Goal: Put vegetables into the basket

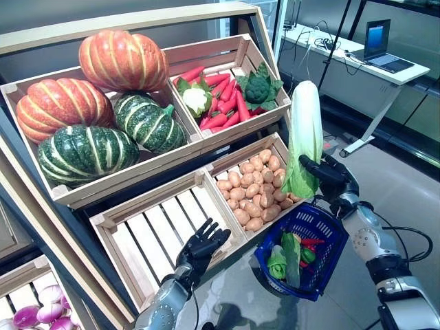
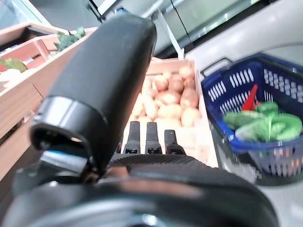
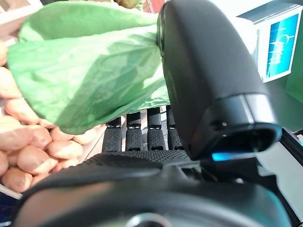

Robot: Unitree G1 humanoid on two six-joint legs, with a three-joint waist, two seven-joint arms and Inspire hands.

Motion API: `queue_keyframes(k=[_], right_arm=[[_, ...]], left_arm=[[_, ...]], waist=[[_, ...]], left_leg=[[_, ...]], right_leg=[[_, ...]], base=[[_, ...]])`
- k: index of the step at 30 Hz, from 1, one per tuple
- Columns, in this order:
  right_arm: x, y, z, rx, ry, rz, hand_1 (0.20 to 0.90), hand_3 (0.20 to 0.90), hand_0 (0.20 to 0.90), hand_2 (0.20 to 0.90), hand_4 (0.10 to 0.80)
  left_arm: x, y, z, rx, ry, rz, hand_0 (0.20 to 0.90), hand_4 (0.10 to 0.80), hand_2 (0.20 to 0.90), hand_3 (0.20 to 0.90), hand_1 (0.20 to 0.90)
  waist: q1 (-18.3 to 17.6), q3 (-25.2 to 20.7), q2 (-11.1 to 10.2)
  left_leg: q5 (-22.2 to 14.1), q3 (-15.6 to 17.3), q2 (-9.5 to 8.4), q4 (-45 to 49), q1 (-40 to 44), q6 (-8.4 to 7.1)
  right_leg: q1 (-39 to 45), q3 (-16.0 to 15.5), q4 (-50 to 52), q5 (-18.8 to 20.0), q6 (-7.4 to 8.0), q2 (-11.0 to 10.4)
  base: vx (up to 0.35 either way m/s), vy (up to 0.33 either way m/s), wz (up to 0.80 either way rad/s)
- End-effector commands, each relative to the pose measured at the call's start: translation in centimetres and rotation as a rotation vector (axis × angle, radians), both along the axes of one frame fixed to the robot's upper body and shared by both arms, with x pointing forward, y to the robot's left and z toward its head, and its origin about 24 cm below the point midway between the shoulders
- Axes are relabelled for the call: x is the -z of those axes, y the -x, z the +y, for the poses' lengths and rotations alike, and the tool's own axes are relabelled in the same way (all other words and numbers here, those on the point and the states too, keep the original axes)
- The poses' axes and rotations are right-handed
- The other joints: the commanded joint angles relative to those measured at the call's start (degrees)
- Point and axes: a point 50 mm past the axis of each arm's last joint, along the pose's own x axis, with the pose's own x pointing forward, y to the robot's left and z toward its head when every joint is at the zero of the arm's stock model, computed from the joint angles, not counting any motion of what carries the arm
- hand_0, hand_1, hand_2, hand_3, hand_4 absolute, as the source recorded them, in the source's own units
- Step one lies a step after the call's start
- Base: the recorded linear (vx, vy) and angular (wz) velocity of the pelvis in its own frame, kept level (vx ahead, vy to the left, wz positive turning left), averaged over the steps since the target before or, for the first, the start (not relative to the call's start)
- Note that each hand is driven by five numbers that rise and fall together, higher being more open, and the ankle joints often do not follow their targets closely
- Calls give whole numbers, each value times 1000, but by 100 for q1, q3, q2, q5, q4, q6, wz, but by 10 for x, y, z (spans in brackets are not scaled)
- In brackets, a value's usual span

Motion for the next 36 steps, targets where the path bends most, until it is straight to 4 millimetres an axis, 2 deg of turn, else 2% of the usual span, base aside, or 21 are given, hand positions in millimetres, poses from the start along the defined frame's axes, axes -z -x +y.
queue_keyframes(k=[1,3,6,10,17,22,25,27,30,34,36], right_arm=[[-82,-26,3,7,-27,-347,300,300,300,300,400],[-83,-26,3,13,-14,-345,300,300,300,300,400],[-80,-25,-5,55,43,-319,300,300,300,300,400],[-71,-21,-20,106,96,-269,300,300,300,300,400],[-28,8,-68,256,130,-109,300,300,300,300,400],[-5,24,-87,335,123,-16,300,300,300,300,400],[9,32,-92,367,119,20,300,300,300,300,400],[9,30,-92,388,113,18,300,300,300,300,400],[-1,24,-98,422,83,-17,300,300,300,300,400],[-5,21,-106,454,40,-38,300,300,300,300,400],[-7,22,-114,490,4,-34,300,300,300,300,400]], left_arm=[[-50,-35,-17,51,42,-327,900,800,900,900,900],[-55,-37,-15,50,-15,-371,900,800,900,900,900],[-74,-45,-6,65,-246,-509,900,800,900,900,900],[-86,-52,4,66,-380,-566,900,800,900,900,900],[-95,-57,34,5,-566,-572,900,800,900,900,900],[-97,-58,47,-26,-615,-557,900,800,900,900,900],[-104,-59,52,-45,-647,-583,900,800,900,900,900],[-117,-66,53,-64,-673,-632,900,800,900,900,900],[-137,-77,56,-101,-695,-705,900,800,900,900,900],[-147,-82,60,-177,-676,-732,900,800,900,900,900],[-150,-82,57,-187,-669,-757,900,800,900,900,900]], waist=[[59,-327,-174],[63,-327,-176],[64,-325,-185],[33,-331,-190],[-105,-320,-187],[-144,-270,-170],[-152,-116,-145],[-144,226,-125],[-126,782,-80],[-131,1206,44],[-107,1391,132]], left_leg=[[-485,121,78,7,19,-65],[-488,110,76,7,22,-65],[-485,114,82,7,19,-72],[-484,140,97,7,30,-74],[-465,245,126,7,34,-65],[-446,333,135,7,40,-54],[-417,416,133,110,16,-14],[-588,352,140,931,-470,-6],[-1007,310,220,2154,-1300,20],[-1487,298,276,3328,-2026,83],[-1821,198,203,4061,-2526,179]], right_leg=[[158,-211,10,-1,-71,-246],[164,-213,10,-9,-75,-244],[161,-217,10,-7,-74,-238],[154,-194,10,3,-74,-232],[96,-60,10,54,-73,-195],[96,-84,18,69,-70,-191],[-88,-66,404,-66,-77,-265],[-478,-31,1067,-242,-116,-393],[-1102,-65,2015,-572,-174,-602],[-1713,-33,3110,-961,-291,-855],[-2164,-1,3897,-1219,-385,-1046]], base=[[0,0,0],[0,0,0],[0,0,0],[0,0,0],[19,-20,-4],[17,-11,-2],[-6,-17,-12],[-245,-39,-28],[-315,-25,-18],[-178,44,-10],[-124,83,2]])
